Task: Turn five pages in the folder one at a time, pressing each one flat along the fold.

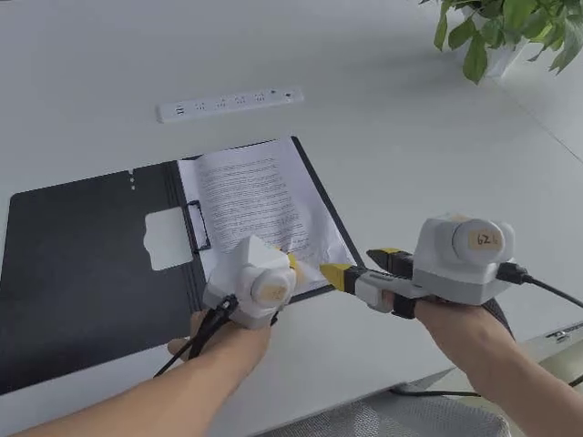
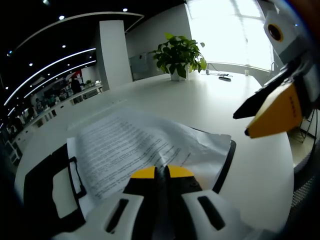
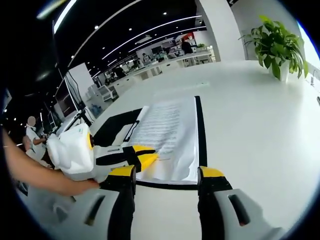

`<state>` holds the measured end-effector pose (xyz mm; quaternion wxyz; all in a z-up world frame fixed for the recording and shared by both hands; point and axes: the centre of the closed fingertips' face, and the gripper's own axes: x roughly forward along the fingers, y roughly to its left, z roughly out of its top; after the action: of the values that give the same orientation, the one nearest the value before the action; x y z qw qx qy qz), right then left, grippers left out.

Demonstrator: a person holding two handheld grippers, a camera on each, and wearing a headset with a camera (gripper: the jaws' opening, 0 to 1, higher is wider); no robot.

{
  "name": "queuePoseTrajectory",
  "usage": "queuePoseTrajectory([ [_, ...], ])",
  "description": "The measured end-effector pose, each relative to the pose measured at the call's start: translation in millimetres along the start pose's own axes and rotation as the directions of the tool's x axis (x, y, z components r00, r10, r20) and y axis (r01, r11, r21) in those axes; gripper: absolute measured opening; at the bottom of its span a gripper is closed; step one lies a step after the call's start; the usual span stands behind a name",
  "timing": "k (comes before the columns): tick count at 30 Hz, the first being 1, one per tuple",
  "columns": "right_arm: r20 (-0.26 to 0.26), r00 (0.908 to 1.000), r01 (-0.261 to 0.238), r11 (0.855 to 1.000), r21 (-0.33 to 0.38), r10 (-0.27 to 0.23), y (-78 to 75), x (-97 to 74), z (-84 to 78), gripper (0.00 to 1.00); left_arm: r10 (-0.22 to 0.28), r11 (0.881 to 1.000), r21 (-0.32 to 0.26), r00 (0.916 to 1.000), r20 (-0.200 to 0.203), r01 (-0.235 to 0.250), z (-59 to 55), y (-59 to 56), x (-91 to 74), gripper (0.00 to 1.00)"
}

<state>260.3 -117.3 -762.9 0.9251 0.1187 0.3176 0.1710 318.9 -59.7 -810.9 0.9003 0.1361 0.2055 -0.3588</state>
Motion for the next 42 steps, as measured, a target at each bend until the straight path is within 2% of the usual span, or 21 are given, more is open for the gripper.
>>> queuePoseTrajectory([
  [8, -0.025, 0.9996, 0.011, 1.000, 0.022, -0.010, -8.5, 10.3, -6.1, 0.43, 0.007, 1.000, -0.007, 1.0000, -0.001, -0.007, 0.1, -0.2, -0.6, 0.04],
  [18, -0.045, 0.9988, 0.020, 0.998, 0.064, -0.018, -12.9, 18.6, -15.4, 0.31, 0.005, 1.000, -0.013, 1.0000, -0.001, -0.005, -1.1, 0.3, -1.4, 0.04],
  [32, -0.052, 0.9984, 0.026, 0.994, 0.105, -0.021, -18.8, 20.4, -17.0, 0.20, 0.002, 1.000, -0.013, 1.0000, 0.003, -0.002, 0.8, -1.4, -2.2, 0.04],
  [42, -0.059, 0.9977, 0.041, 0.993, 0.114, -0.034, -25.0, 20.3, -19.3, 0.04, 0.003, 1.000, -0.010, 1.0000, 0.004, -0.003, 1.0, -1.7, -1.7, 0.04],
])
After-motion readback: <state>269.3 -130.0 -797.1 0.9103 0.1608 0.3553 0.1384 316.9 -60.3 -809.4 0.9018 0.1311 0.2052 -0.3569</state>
